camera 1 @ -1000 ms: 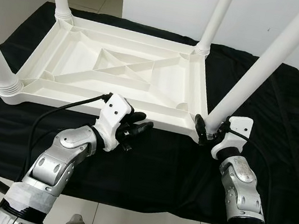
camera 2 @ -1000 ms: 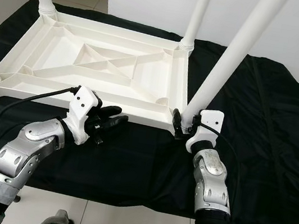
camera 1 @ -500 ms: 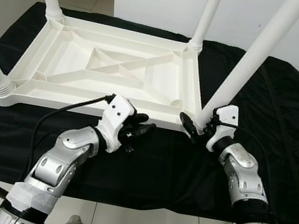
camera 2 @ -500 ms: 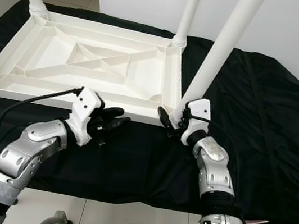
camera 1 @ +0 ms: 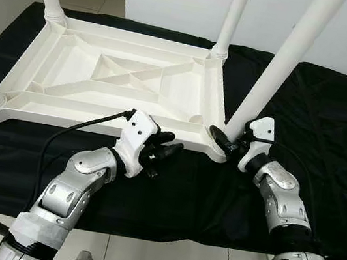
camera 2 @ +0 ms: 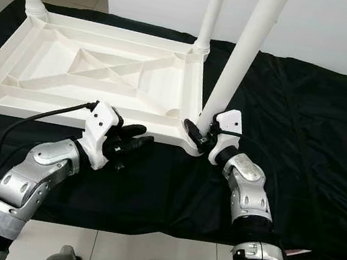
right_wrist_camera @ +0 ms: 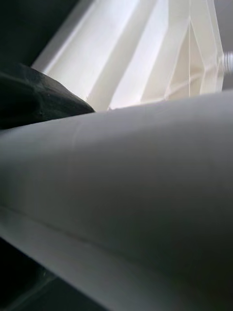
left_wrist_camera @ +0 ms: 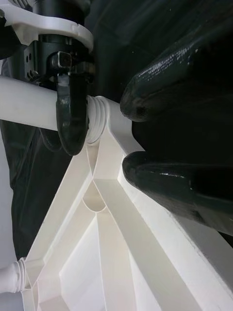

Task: Building children table

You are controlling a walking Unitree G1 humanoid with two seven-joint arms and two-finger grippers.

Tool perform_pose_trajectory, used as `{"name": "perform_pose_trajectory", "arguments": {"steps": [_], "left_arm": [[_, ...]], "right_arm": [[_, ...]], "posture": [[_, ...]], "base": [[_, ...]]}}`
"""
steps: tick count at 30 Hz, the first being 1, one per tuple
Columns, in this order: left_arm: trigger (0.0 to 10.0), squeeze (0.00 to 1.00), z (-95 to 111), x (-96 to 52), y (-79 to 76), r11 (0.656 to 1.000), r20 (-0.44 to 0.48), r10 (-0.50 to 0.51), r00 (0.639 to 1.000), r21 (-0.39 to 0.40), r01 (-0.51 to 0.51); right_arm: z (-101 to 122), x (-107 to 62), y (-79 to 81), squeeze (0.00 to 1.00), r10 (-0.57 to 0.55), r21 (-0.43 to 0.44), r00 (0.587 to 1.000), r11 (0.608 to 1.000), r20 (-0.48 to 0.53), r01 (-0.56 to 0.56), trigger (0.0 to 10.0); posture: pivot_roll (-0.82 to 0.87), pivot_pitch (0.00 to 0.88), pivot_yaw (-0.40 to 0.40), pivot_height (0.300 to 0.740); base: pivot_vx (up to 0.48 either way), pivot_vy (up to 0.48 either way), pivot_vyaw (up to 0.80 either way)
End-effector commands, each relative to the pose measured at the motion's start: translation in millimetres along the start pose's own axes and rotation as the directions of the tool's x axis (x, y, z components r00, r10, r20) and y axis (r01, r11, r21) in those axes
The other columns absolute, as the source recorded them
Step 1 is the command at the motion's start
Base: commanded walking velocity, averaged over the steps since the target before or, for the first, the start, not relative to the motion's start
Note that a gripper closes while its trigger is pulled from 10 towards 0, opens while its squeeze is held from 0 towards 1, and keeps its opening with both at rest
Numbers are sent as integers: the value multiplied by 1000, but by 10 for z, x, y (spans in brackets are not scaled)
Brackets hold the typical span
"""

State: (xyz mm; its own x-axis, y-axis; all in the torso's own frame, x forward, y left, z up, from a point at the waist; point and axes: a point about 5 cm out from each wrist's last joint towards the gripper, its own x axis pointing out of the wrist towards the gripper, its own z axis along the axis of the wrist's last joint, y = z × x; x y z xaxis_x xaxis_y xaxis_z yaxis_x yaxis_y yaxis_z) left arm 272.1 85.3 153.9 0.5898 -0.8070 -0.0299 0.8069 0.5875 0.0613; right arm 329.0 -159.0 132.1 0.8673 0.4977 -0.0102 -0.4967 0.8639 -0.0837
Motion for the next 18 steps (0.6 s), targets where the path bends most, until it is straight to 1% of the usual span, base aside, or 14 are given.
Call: {"name": "perform_pose_trajectory", "arguments": {"steps": [1, 3, 5, 6, 7, 8, 9, 10, 12, 14, 15, 16, 17, 18], "left_arm": [[10000, 0, -5, 20, -33, 1000, -1, 0, 1000, -2, 0], [10000, 0, -6, 25, -35, 1000, 0, -3, 1000, -2, 3], [10000, 0, -6, 25, -35, 1000, 0, -3, 1000, -2, 3], [10000, 0, -8, 36, -39, 1000, 0, -8, 1000, -2, 8], [10000, 0, -8, 36, -39, 1000, 0, -8, 1000, -2, 8], [10000, 0, -9, 40, -42, 1000, 1, -11, 1000, -1, 11], [10000, 0, -9, 40, -42, 1000, 1, -11, 1000, -1, 11], [10000, 0, -9, 47, -49, 1000, 2, -16, 1000, -3, 16], [10000, 0, -9, 47, -49, 1000, 2, -16, 1000, -3, 16], [10000, 0, -17, 64, -69, 1000, 2, -25, 1000, -2, 25], [10000, 0, -17, 64, -69, 1000, 2, -25, 1000, -2, 25], [10000, 0, -12, 71, -79, 1000, 4, -28, 1000, -2, 28], [10000, 0, -9, 76, -83, 999, 5, -32, 999, 0, 32], [10000, 0, -9, 76, -83, 999, 5, -32, 999, 0, 32]], "right_arm": [[-247, -31, 132, 0, -73, 30, 989, 997, -132, 77, 0], [-267, -23, 142, 0, -173, 74, 974, 980, -148, 186, 0], [-267, -23, 142, 0, -173, 74, 974, 980, -148, 186, 0], [-254, -10, 207, 0, -285, 64, 949, 953, -139, 296, 0], [-254, -10, 207, 0, -285, 64, 949, 953, -139, 296, 0], [-248, -8, 229, 0, -323, 63, 937, 941, -134, 333, 0], [-248, -8, 229, 0, -323, 63, 937, 941, -134, 333, 0], [-242, -1, 259, 0, -389, 65, 913, 915, -126, 399, 0], [-242, -1, 259, 0, -389, 65, 913, 915, -126, 399, 0], [-236, 19, 316, 0, -489, 70, 864, 864, -117, 498, 0], [-236, 19, 316, 0, -489, 70, 864, 864, -117, 498, 0], [-229, 29, 350, 0, -531, 82, 839, 837, -116, 541, 0], [-212, 57, 410, 0, -539, 94, 835, 830, -114, 549, 0], [-212, 57, 410, 0, -539, 94, 835, 830, -114, 549, 0]], "posture": [[22, 62, -51, 740], [18, 58, -52, 740], [18, 58, -52, 740], [14, 52, -51, 740], [14, 52, -51, 740], [14, 52, -51, 740], [14, 52, -51, 740], [10, 48, -55, 740], [10, 48, -55, 740], [8, 45, -54, 740], [8, 45, -54, 740], [8, 45, -54, 740], [12, 43, -57, 740], [12, 43, -57, 740]], "base": [[0, 0, 0], [0, 0, 0], [0, 0, 0], [0, 0, 0], [0, 0, 0], [0, 0, 0], [0, 0, 0], [0, 0, 0], [0, 0, 0], [0, 0, 0], [0, 0, 0], [0, 0, 0], [0, 0, 0], [0, 0, 0]]}}
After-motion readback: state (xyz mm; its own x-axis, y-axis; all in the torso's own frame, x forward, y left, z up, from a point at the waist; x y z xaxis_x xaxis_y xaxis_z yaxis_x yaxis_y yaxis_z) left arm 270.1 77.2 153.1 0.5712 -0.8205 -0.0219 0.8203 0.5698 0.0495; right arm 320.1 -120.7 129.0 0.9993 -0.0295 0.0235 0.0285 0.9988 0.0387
